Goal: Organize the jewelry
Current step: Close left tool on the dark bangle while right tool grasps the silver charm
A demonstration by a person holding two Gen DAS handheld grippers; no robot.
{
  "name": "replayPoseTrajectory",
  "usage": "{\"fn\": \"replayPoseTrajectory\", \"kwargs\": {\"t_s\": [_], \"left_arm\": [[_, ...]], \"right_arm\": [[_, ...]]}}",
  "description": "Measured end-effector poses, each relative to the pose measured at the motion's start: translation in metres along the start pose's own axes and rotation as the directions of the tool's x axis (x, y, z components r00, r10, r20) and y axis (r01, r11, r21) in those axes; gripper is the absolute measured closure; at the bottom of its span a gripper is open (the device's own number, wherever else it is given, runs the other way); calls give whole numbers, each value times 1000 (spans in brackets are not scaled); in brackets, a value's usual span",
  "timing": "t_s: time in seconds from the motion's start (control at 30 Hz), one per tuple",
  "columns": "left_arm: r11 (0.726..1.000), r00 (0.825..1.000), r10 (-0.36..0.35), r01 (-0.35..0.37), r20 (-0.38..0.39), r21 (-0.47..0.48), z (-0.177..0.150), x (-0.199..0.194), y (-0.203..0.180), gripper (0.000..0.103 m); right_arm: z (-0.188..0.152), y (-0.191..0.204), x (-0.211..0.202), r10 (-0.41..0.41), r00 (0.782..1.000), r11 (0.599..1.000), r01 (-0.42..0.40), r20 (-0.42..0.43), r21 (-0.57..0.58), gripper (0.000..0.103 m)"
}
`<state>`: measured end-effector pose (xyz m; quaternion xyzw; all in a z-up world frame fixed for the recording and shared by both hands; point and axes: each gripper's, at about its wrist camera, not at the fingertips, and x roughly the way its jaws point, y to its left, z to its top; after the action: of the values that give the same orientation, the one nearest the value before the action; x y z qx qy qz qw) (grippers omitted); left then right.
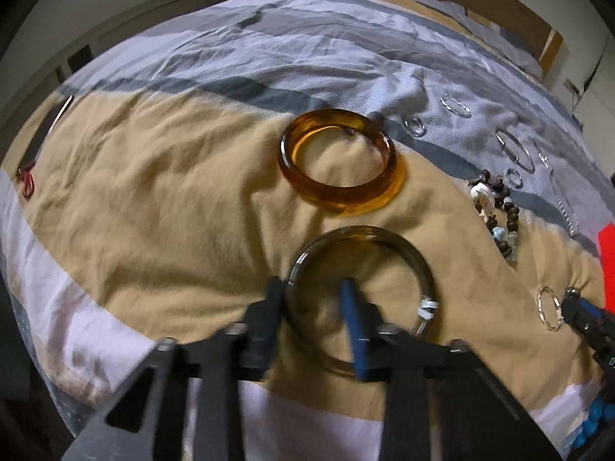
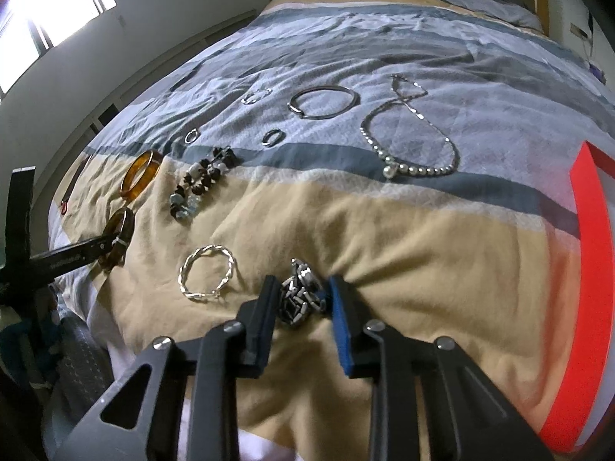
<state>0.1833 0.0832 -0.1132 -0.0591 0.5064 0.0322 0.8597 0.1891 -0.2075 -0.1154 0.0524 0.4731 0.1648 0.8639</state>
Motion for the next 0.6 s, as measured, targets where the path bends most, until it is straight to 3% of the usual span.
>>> {"fn": "replayPoseTrajectory", "kwargs": {"t_s": [0.07,0.3,0.6], "left_arm": [[1000,1000,2,-2,2,2,2,-1,-1,93],[1000,999,-26,26,21,-18,1,-20,1,94],[999,996,-17,13,93,41,2,-69,-17,94]], "right_arm": [[0,1,-1,-1,1000,1000,1,6,-10,78],[-4,5,-22,4,999,1000,-4,49,-10,79],[-13,9,-69,21,990,999,-24,139,23,79]]}}
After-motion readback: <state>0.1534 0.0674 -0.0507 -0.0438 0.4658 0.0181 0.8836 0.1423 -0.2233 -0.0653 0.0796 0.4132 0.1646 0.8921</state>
